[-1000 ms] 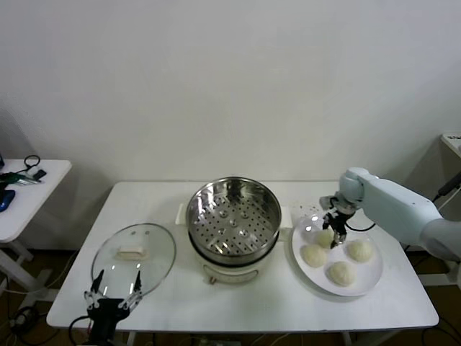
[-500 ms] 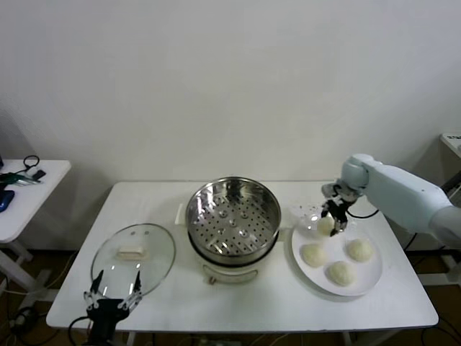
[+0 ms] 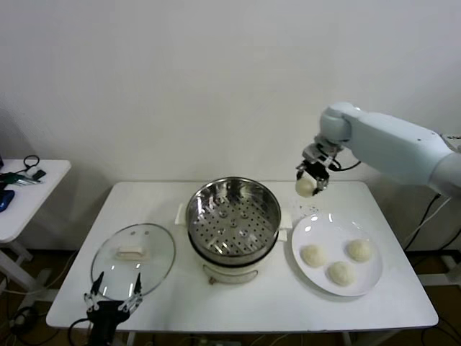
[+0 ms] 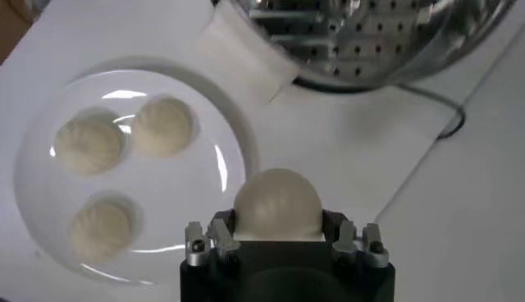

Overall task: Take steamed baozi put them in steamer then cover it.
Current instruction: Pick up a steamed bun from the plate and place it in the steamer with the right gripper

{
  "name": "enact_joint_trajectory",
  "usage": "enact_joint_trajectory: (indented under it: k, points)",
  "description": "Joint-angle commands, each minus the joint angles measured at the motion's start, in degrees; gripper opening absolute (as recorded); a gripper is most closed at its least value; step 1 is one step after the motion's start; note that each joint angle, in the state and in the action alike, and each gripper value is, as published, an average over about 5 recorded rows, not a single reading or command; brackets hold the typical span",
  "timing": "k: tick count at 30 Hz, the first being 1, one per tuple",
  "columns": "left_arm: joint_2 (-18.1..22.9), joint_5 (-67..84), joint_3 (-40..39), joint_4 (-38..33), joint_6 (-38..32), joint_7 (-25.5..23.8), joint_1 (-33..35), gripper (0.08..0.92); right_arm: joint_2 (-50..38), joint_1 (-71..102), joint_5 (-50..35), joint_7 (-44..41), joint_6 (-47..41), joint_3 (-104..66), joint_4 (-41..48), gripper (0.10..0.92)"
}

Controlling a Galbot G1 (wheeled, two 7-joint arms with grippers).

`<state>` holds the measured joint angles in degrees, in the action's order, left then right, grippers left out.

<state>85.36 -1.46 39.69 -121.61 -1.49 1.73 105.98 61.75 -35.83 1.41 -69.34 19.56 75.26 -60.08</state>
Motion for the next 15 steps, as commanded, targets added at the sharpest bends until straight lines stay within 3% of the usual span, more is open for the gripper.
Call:
enact_joint_trajectory:
  k: [1, 15]
  points:
    - [0.2, 0.8, 0.4, -0.4, 0.1, 0.2, 0.3, 0.823, 8.9, -4.5, 13.2, 0.9, 12.3, -2.5, -5.9, 0.67]
    - [0.1, 1.8, 1.2, -0.2, 0.0, 0.2, 0.3, 0.823, 17.1, 6.3, 24.2, 2.2, 15.2, -8.4, -4.0, 0.679]
